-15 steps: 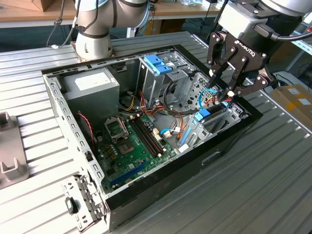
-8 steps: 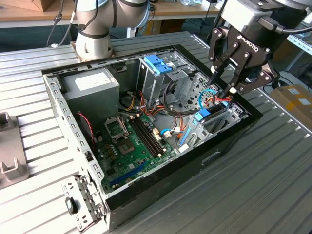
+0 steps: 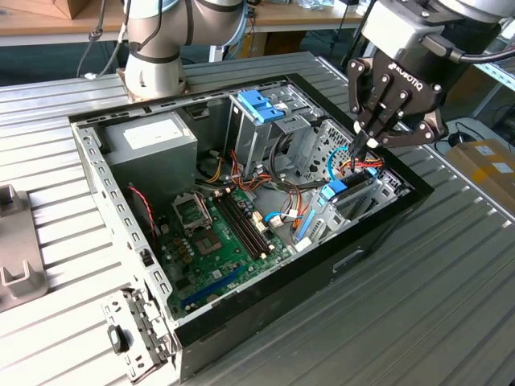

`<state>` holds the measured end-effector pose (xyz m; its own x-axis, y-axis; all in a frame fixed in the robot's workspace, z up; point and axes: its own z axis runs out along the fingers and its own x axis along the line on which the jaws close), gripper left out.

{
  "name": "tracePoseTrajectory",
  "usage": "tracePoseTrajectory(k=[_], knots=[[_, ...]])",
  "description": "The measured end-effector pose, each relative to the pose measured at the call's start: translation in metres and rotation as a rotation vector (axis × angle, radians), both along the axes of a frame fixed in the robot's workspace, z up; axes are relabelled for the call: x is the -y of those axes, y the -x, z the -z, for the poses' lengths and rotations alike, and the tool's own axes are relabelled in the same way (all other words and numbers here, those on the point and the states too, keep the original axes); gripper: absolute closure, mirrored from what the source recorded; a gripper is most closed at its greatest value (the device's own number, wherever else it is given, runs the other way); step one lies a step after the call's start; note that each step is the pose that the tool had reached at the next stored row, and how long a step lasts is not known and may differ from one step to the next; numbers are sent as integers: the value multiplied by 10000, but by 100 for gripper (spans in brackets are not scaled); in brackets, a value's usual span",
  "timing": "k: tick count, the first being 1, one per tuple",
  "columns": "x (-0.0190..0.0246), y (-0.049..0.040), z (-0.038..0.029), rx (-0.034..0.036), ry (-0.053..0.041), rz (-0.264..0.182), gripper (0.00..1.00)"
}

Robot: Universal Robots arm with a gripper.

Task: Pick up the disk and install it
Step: 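Insert the disk into the insertion slot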

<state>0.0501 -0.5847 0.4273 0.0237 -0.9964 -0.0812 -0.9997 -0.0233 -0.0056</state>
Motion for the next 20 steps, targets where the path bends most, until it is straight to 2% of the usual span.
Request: tracePoseTrajectory(k=[4, 7, 10, 17, 20], knots=[[-3, -12, 114, -58, 0, -2, 90], [-3, -63, 174, -90, 10, 0, 90], [-17, -177, 241, -180, 28, -1, 90], [-100, -345, 357, -347, 69, -1, 90], [-154, -419, 414, -421, 83, 0, 90]])
